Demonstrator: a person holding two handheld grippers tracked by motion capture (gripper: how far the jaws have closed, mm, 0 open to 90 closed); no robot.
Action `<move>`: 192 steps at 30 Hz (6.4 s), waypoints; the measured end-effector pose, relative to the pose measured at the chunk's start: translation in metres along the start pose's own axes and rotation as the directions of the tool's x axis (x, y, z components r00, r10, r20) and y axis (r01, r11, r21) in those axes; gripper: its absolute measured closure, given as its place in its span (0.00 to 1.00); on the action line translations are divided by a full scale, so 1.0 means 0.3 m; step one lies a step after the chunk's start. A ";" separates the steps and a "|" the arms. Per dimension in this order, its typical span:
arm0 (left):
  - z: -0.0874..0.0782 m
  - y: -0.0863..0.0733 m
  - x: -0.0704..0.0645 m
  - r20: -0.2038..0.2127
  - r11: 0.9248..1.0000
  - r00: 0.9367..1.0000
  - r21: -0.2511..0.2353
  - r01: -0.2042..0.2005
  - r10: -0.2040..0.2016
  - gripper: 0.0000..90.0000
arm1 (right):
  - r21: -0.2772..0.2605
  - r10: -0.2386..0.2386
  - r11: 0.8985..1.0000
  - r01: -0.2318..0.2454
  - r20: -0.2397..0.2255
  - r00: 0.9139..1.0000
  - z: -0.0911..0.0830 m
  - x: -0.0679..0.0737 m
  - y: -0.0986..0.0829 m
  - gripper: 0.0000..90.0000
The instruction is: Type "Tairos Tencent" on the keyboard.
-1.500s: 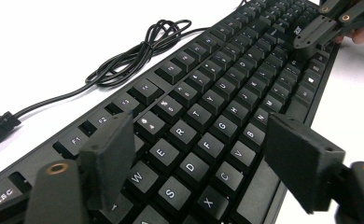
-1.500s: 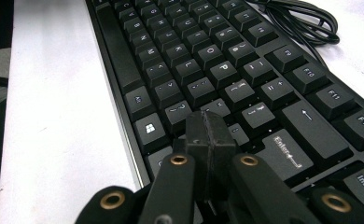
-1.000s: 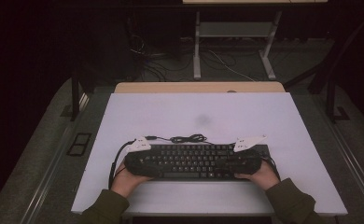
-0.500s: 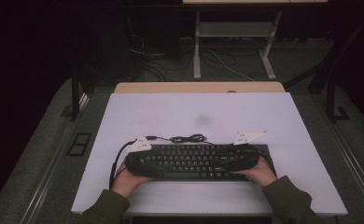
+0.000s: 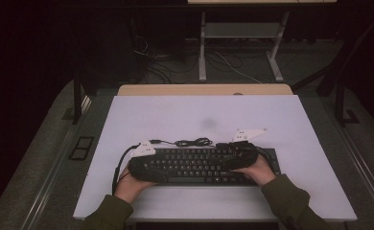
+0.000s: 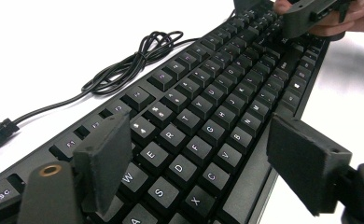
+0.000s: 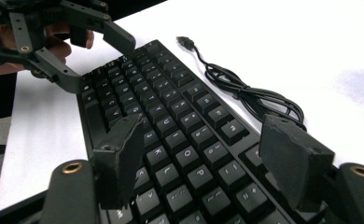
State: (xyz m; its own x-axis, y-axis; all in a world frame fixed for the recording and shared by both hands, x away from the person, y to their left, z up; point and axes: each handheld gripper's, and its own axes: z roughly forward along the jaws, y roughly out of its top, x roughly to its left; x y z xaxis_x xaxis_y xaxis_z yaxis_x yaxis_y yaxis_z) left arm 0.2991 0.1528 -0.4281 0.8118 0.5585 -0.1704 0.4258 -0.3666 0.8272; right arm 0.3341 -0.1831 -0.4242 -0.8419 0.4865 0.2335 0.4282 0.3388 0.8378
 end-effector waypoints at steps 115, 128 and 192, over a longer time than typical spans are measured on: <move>-0.009 -0.005 0.025 -0.039 0.999 0.998 0.003 0.044 -0.044 0.22 | 0.007 -0.025 1.000 0.025 -0.022 0.999 0.120 0.006 0.091 0.30; 0.011 -0.001 0.015 -0.068 0.999 0.997 0.020 0.044 -0.043 0.03 | 0.040 -0.047 0.998 0.048 -0.032 0.998 0.149 0.012 0.096 0.39; 0.034 -0.008 0.008 -0.060 0.999 0.998 0.037 0.033 -0.031 0.00 | 0.219 -0.102 0.968 0.124 -0.107 0.989 0.189 0.028 0.060 0.99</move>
State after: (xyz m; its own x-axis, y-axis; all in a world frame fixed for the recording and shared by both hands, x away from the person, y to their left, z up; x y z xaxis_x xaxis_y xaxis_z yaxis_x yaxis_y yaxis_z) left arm 0.3042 0.1475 -0.4360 0.7728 0.6133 -0.1632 0.4669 -0.3752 0.8008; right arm 0.3535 -0.1273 -0.4351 -0.9115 0.3604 0.1983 0.3824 0.5647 0.7314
